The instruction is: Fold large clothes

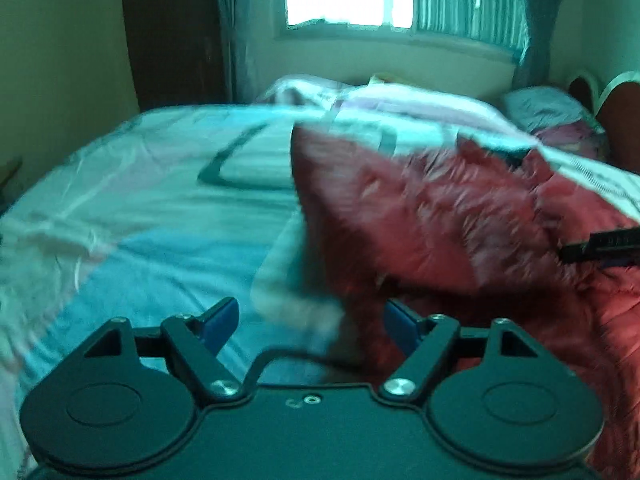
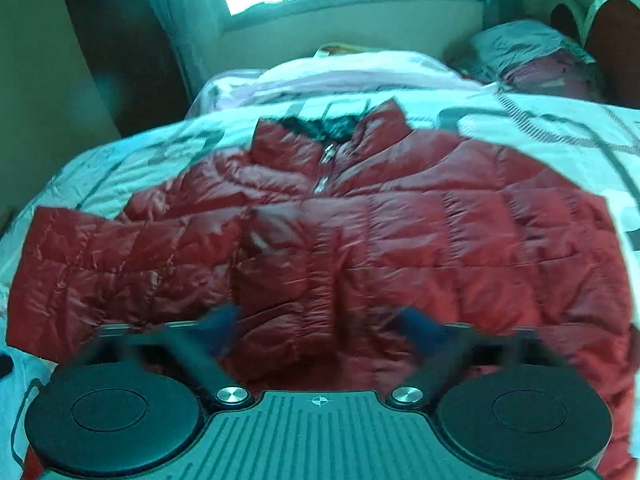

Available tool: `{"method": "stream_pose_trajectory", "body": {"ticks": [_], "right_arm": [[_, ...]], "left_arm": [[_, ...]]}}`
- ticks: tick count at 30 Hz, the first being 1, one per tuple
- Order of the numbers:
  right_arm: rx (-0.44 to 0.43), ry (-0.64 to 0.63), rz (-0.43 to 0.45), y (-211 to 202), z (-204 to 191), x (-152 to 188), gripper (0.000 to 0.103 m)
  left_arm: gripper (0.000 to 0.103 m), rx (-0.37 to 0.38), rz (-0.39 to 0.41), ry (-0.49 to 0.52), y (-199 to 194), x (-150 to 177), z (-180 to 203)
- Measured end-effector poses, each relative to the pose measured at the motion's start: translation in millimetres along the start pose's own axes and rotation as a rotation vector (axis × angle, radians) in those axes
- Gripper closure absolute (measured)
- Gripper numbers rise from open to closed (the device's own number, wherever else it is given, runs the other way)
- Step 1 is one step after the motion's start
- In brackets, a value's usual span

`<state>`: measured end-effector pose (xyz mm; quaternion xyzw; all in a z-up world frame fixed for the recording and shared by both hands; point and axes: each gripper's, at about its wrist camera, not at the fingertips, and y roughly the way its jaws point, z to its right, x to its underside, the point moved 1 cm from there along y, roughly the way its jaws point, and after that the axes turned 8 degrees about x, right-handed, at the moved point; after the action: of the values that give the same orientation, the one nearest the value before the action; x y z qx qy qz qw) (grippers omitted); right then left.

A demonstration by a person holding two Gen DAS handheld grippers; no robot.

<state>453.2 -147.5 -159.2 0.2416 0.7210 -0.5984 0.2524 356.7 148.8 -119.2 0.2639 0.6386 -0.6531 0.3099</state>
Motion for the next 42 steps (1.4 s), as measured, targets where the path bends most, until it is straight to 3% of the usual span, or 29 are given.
{"method": "stream_pose_trajectory", "body": {"ticks": [2, 3, 4, 6, 11, 17, 20, 24, 26, 29, 31, 32, 33, 34, 35, 36, 42], "right_arm": [[0.015, -0.023, 0.006, 2, -5, 2, 0.041], [0.013, -0.030, 0.008, 2, -6, 2, 0.060], [0.004, -0.034, 0.007, 1, -7, 1, 0.070], [0.001, -0.042, 0.018, -3, -7, 0, 0.078], [0.029, -0.036, 0.108, -28, 6, -10, 0.083], [0.140, 0.001, 0.181, -53, 56, -20, 0.083], [0.196, 0.023, 0.161, -53, 81, -16, 0.083], [0.266, 0.064, 0.151, -52, 106, -7, 0.083], [0.282, 0.072, 0.108, -43, 114, 1, 0.103], [0.242, 0.101, 0.029, -30, 126, 12, 0.103], [0.256, 0.138, 0.069, -39, 129, 12, 0.103], [0.261, 0.158, 0.084, -43, 132, 10, 0.096], [0.256, 0.179, 0.094, -46, 134, 8, 0.073], [0.254, 0.192, 0.113, -50, 136, 6, 0.057], [0.266, 0.190, 0.138, -54, 136, 3, 0.029], [0.271, 0.179, 0.162, -58, 135, 1, 0.024], [0.197, 0.192, 0.163, -55, 124, -10, 0.025]], "left_arm": [[0.028, 0.002, 0.000, 0.007, 8, 1, 2], [0.029, 0.001, 0.000, 0.017, 14, -1, 5], [0.031, 0.006, -0.002, 0.023, 21, -3, 8], [0.036, 0.023, -0.008, 0.028, 32, -9, 15], [0.038, 0.015, 0.019, 0.041, 44, -22, 27], [0.041, 0.023, 0.042, 0.073, 57, -34, 39], [0.047, 0.041, 0.032, 0.108, 65, -35, 51], [0.048, 0.058, 0.006, 0.128, 71, -29, 62], [0.049, 0.057, -0.021, 0.128, 77, -25, 61], [0.051, 0.078, -0.064, 0.103, 79, -23, 55], [0.051, 0.087, -0.066, 0.110, 72, -23, 53], [0.050, 0.093, -0.070, 0.108, 68, -23, 50], [0.049, 0.100, -0.070, 0.101, 64, -23, 46], [0.046, 0.101, -0.070, 0.091, 60, -24, 42], [0.044, 0.099, -0.071, 0.080, 56, -24, 38], [0.043, 0.102, -0.072, 0.063, 52, -23, 33], [0.040, 0.078, -0.075, 0.016, 38, -25, 17]]}}
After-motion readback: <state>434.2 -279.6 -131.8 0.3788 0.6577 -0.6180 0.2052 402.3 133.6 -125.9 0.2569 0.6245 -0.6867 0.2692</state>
